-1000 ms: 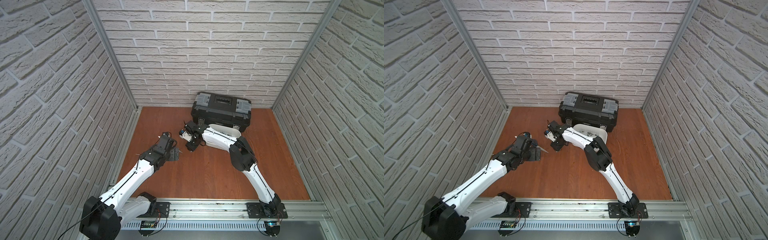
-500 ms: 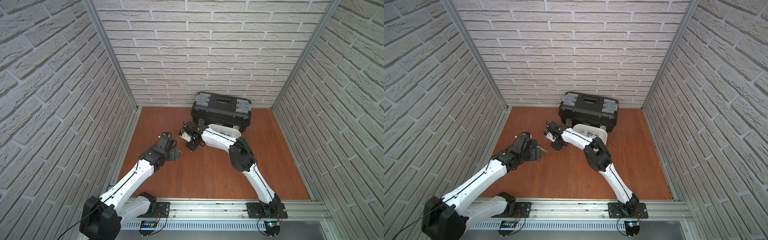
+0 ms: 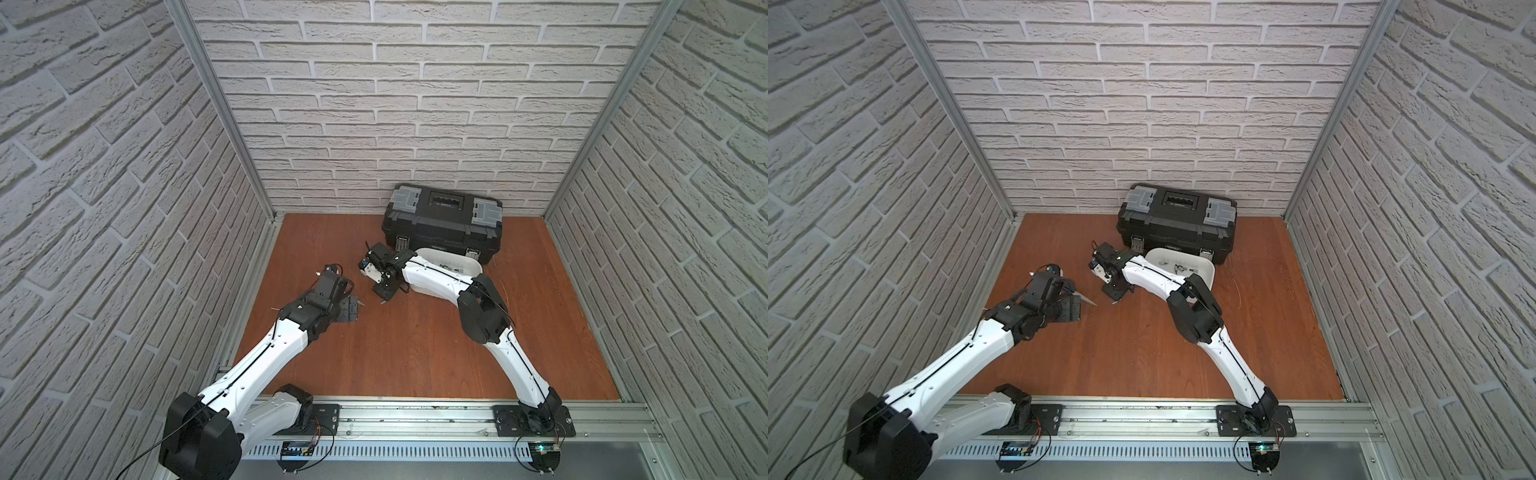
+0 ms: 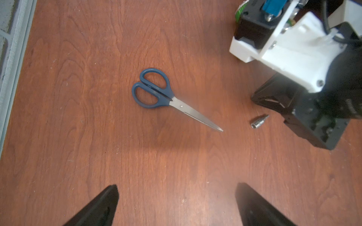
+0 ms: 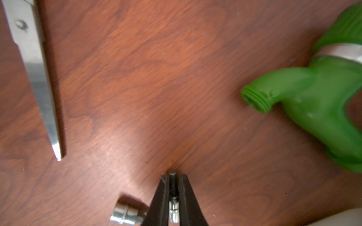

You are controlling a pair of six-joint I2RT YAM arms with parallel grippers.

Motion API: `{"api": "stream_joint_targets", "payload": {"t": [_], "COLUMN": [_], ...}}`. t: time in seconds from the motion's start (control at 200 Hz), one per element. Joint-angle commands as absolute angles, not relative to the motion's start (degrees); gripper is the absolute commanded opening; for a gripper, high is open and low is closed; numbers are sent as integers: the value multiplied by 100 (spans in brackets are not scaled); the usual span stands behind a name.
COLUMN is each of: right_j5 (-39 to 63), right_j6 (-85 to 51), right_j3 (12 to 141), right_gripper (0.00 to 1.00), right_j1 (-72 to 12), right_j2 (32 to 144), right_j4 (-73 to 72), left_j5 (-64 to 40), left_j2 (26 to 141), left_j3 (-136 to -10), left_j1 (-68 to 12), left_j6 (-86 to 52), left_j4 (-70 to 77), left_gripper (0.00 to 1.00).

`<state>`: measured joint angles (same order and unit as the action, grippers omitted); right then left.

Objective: Put the bit on the desktop into the storage box
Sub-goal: Pick up the screwdriver bit from the center of the board.

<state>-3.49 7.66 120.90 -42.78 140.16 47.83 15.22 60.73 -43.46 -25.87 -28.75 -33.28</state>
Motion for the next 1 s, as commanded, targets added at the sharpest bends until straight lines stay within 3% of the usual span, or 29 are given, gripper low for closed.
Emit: {"api": "stream_joint_targets", "payload": {"t": [0.0, 0.48, 0.995], "right_j5": [-549, -571, -727], "right_j6": [684, 620, 501], "right_j3": [12212, 12248, 12198], "right_gripper": [10, 5, 22], "right_j1": [-4330, -4318, -4311], "right_j2": [14031, 13822, 13935], "right_j4": [4904, 4975, 5247], "left_j5": [1591, 1581, 1574], "left_j2": [6117, 6214, 6180], "left_j3": [-4336, -4409, -4397], "left_j1": [-2533, -2530, -2514], "left_j6": [-2896, -2884, -2874], "left_j4": [-3375, -3366, -3384], "left_gripper": [98, 98, 98]}}
